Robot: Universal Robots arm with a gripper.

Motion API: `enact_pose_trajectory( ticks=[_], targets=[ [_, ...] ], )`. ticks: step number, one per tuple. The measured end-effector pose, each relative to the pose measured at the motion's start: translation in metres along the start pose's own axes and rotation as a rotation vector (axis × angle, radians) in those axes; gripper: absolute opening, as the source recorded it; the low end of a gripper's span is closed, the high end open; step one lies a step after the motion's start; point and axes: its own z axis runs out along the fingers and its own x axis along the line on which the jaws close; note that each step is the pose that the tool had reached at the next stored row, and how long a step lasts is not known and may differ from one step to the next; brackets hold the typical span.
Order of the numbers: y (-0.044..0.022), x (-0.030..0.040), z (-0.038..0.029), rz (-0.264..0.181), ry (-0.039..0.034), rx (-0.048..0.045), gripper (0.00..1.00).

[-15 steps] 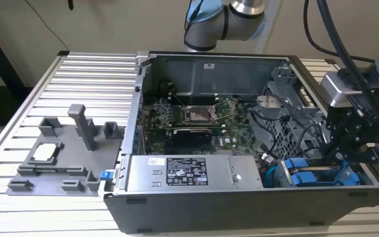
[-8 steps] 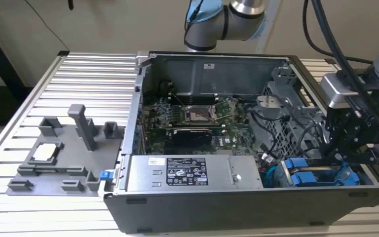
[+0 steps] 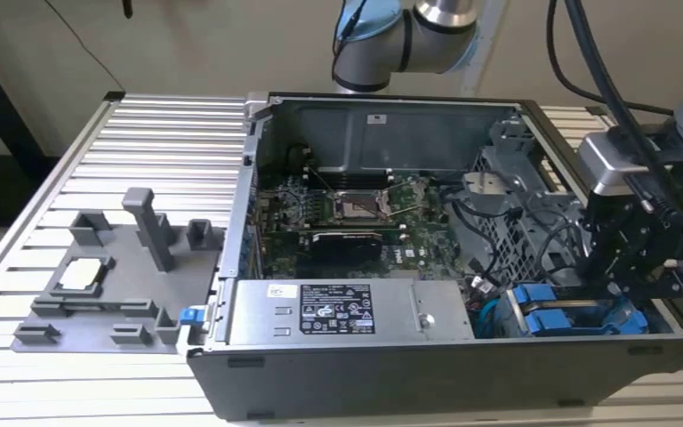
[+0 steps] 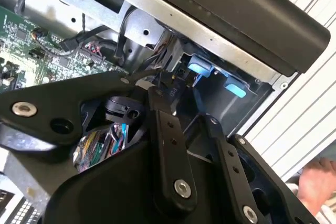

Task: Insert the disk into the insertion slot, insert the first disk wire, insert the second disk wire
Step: 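Insert the first disk wire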

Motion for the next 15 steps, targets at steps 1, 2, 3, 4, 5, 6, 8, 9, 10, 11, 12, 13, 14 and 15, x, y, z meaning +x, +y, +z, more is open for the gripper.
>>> enact_pose_trajectory(
  ticks=[1,2,3,4,5,6,8,9,10,11,12,13,14,15],
  targets=[
    [-0.0002,-0.0002,-0.0047,0.0,-0.0001,0.0,0.33],
    [-0.0003,-0.0003,-0.0092,0.0,-0.0001,0.0,0.33],
    [-0.0005,-0.0004,-0.0136,0.0,0.0,0.0,0.33],
    [-0.0007,-0.0006,-0.018,0.0,-0.0002,0.0,0.33],
    [-0.0009,-0.0007,-0.0226,0.0,0.0,0.0,0.33],
    [-0.0011,-0.0008,-0.027,0.0,-0.0002,0.0,0.33],
    [-0.0014,-0.001,-0.0362,0.0,-0.0002,0.0,0.33],
    [-0.0016,-0.0012,-0.0408,0.0,-0.0001,0.0,0.33],
    [-0.0018,-0.0014,-0.0453,0.0,-0.0001,0.0,0.33],
    [-0.002,-0.0015,-0.0499,0.0,-0.0001,0.0,0.33],
    [-0.0021,-0.0016,-0.0533,0.0,-0.0003,0.0,0.33],
    [-0.0022,-0.0016,-0.0537,0.0,-0.0001,0.0,0.33],
    [-0.0022,-0.0016,-0.0537,0.0,-0.0003,0.0,0.33],
    [-0.0022,-0.0016,-0.0537,0.0,-0.0004,0.0,0.33]
  ],
)
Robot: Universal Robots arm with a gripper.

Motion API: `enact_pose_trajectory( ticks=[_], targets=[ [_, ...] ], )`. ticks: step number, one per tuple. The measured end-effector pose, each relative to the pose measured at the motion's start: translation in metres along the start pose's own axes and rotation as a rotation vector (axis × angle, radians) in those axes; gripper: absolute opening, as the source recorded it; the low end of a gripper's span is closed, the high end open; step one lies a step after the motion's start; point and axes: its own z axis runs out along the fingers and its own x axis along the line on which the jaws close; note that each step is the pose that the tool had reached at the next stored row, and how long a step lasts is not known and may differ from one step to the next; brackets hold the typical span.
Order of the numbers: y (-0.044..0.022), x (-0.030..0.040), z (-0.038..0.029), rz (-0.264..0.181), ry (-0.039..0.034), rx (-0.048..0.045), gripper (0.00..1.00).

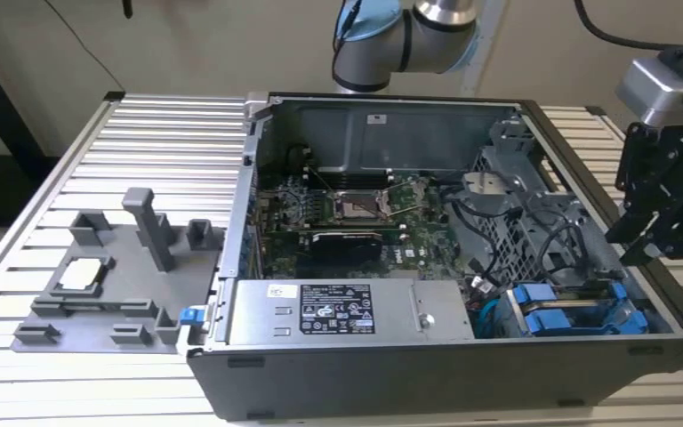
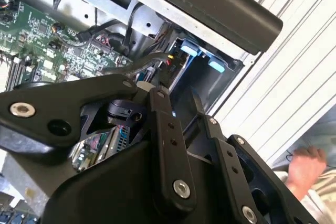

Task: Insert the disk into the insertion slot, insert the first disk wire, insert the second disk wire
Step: 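Insert the first disk wire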

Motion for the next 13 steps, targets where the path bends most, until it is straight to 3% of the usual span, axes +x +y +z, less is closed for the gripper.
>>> enact_pose_trajectory(
  ticks=[2,3,9,10,13],
  targets=[
    [0.0,-0.0001,0.0,0.002,-0.0012,0.0,0.33],
    [0.0003,-0.0001,0.0,0.003,-0.0081,0.0,0.33],
    [0.0033,-0.0001,0.0,0.01,-0.1154,-0.0032,0.33],
    [0.0041,-0.0002,0.0001,0.011,-0.1264,-0.0036,0.33],
    [0.0062,-0.0054,0.0002,0.009,-0.1278,-0.0038,0.33]
  ],
)
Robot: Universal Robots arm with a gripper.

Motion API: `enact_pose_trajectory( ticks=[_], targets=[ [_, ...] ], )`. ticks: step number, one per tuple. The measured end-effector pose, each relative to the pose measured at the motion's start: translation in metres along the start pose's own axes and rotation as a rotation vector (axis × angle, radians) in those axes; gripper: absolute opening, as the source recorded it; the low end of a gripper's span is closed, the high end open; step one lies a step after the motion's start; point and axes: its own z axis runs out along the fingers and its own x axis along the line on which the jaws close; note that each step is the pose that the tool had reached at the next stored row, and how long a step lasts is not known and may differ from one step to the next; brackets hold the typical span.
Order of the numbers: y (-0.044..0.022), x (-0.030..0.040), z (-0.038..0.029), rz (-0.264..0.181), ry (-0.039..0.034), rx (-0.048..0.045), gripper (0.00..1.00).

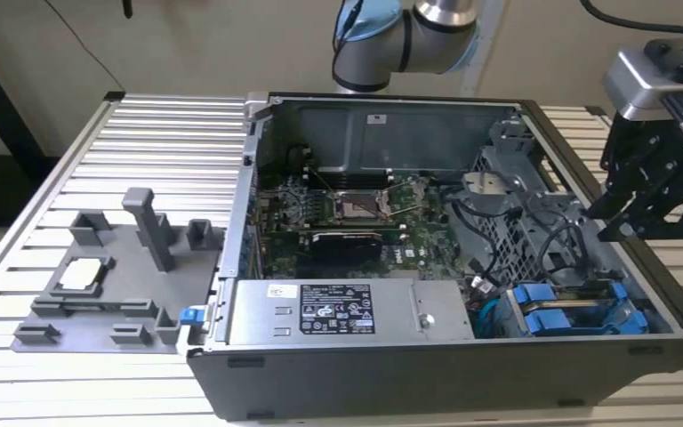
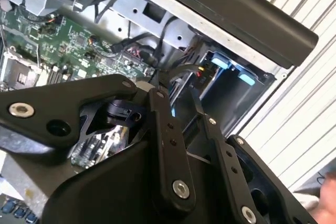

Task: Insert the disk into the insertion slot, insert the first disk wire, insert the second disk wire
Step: 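Insert the first disk wire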

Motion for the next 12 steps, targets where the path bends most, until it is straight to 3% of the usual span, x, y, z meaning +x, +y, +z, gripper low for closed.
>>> enact_pose_trajectory(
  ticks=[4,6,12],
  targets=[
    [0.004,-0.012,0.002,-0.011,0.0014,-0.0014,0.33],
    [0.0099,-0.0181,0.0041,-0.011,0.0015,0.001,0.33],
    [0.0227,-0.0194,0.0053,-0.024,0.0005,0.0099,0.33]
  ],
)
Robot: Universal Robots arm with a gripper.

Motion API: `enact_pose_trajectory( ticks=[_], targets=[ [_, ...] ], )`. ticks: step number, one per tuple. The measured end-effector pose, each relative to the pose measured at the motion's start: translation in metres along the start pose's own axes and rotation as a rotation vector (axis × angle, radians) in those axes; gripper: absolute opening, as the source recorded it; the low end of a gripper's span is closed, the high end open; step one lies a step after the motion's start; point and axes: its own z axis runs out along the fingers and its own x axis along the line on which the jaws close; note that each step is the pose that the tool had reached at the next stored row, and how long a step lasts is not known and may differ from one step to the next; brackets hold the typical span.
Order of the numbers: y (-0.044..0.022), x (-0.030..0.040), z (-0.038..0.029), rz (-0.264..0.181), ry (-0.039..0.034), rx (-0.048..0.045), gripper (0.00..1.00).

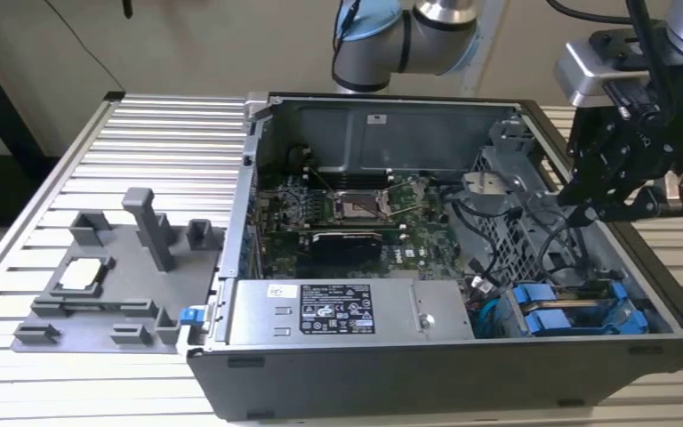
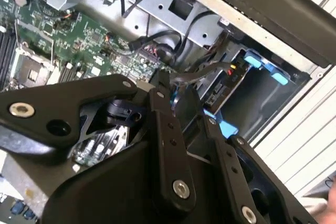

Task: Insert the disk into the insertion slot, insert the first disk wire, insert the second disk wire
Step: 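Insert the first disk wire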

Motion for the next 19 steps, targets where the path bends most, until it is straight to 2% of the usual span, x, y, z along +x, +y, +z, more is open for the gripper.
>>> enact_pose_trajectory(
  ticks=[2,19],
  targets=[
    [0.0027,0.0001,0.0001,-0.008,0.0011,-0.0009,0.33],
    [0.0031,0.0001,0.0001,-0.008,0.0019,-0.0012,0.33]
  ],
)
